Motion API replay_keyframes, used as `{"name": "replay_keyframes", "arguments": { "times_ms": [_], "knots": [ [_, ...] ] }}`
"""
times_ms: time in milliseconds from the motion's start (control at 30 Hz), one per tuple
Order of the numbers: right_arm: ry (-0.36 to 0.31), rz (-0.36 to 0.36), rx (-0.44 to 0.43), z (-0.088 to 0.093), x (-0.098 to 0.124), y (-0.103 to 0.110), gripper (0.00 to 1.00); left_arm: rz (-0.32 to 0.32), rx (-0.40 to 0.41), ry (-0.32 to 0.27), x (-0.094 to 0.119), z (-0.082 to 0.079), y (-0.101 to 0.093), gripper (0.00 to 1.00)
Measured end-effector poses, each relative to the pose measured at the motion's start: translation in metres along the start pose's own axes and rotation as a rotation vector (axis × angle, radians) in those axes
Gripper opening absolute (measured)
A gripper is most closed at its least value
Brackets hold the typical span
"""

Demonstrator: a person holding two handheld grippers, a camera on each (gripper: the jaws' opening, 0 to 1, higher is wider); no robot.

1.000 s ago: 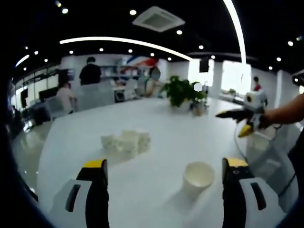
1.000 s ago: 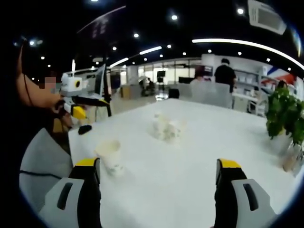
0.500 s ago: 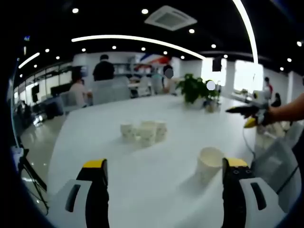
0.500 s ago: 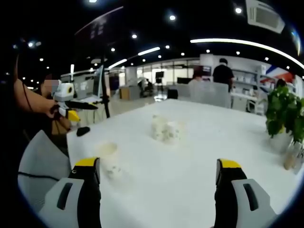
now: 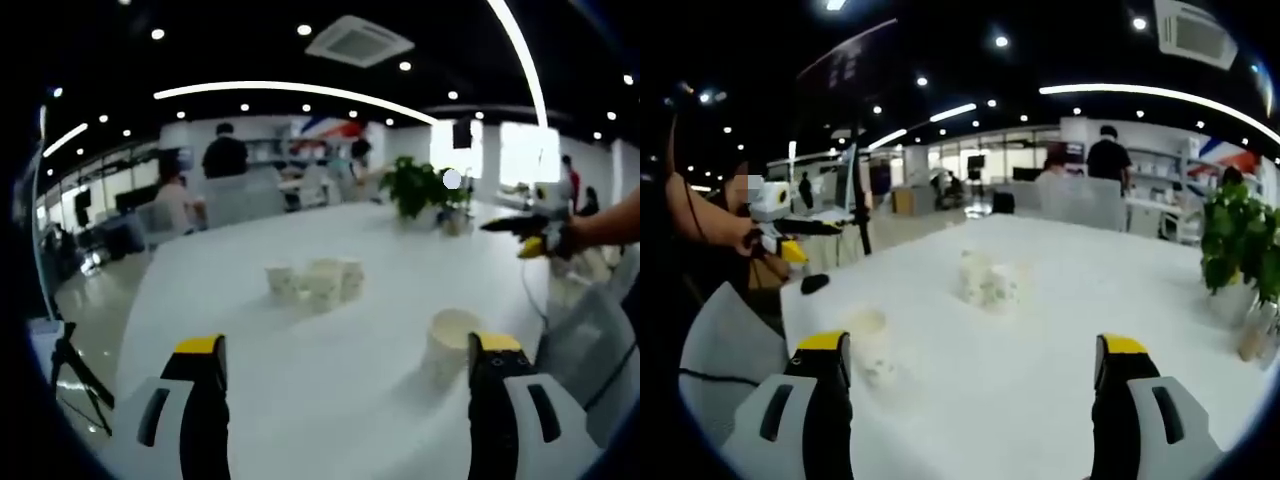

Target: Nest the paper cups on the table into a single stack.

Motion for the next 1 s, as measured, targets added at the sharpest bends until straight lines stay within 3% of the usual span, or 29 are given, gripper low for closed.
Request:
{"name": "replay_keyframes", "arguments": {
  "times_ms": [133, 400, 533, 800, 1000],
  "knots": [
    [0.017, -0.005, 0.007, 0.005, -0.001, 0.000, 1.00, -0.008, 0.026, -0.017, -0.001, -0.002, 0.002, 0.99],
    [0.024, -0.012, 0.004, 0.007, -0.001, 0.002, 1.00, -0.022, 0.039, 0.026, -0.005, 0.006, 0.004, 0.99],
    [0.024, -0.012, 0.001, 0.008, -0.002, 0.001, 1.00, 0.008, 0.046, 0.011, -0.007, 0.005, -0.002, 0.99],
    [0.016, -0.006, -0.016, 0.008, -0.005, -0.001, 1.00, -0.012, 0.025, 0.033, -0.024, 0.011, 0.003, 0.99],
    [0.023, -0.004, -0.005, 0.009, -0.005, -0.001, 1.00, -0.011, 0.029, 0.016, -0.041, 0.003, 0.009, 0.99]
  ]
}}
Point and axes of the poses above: the point that each gripper's makers call its tool centre point, and the gripper's own axes: x roughly backward along the fingers, y roughly to its left, z roughly out of its underside, the point moved 2 cm from there along x, roughly backward along the fingers, and after that the axes turned 1 degree about y, right-handed, at the moved point
